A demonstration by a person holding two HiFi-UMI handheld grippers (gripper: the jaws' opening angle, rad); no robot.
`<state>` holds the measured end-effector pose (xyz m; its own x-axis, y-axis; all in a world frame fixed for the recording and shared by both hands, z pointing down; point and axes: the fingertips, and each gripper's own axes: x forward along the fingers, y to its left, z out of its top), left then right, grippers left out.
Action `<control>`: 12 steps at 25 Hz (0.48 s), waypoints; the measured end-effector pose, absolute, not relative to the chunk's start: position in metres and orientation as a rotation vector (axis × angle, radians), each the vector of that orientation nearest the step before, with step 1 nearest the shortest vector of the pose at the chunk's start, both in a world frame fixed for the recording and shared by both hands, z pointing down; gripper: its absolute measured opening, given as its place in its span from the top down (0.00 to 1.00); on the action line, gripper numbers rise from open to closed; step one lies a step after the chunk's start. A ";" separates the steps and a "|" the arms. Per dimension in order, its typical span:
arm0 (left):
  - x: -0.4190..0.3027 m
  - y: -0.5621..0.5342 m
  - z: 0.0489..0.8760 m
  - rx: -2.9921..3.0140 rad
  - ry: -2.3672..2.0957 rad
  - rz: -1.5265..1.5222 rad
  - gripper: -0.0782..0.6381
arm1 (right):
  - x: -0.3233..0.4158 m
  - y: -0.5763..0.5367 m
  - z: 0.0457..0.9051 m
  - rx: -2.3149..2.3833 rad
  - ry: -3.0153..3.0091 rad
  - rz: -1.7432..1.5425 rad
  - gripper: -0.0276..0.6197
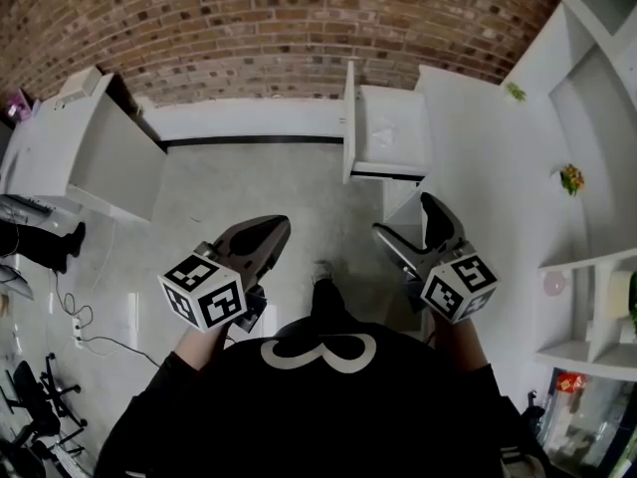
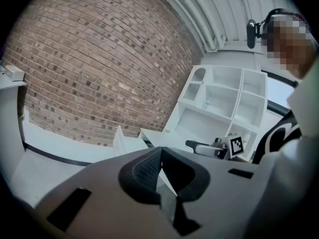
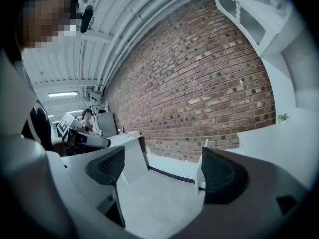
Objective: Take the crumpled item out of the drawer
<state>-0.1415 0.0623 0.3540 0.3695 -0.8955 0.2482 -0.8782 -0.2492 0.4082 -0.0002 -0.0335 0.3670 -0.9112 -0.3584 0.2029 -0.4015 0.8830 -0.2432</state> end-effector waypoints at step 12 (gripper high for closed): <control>-0.192 -0.081 0.355 2.121 -1.549 -0.010 0.89 | -0.047 -0.181 0.375 0.558 -2.883 0.456 0.23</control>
<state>-0.1917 -0.0812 0.3547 0.3491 -0.8928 0.2847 -0.8889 -0.2194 0.4021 -0.0474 -0.1811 0.3754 -0.9156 -0.3356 0.2217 -0.3876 0.8833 -0.2636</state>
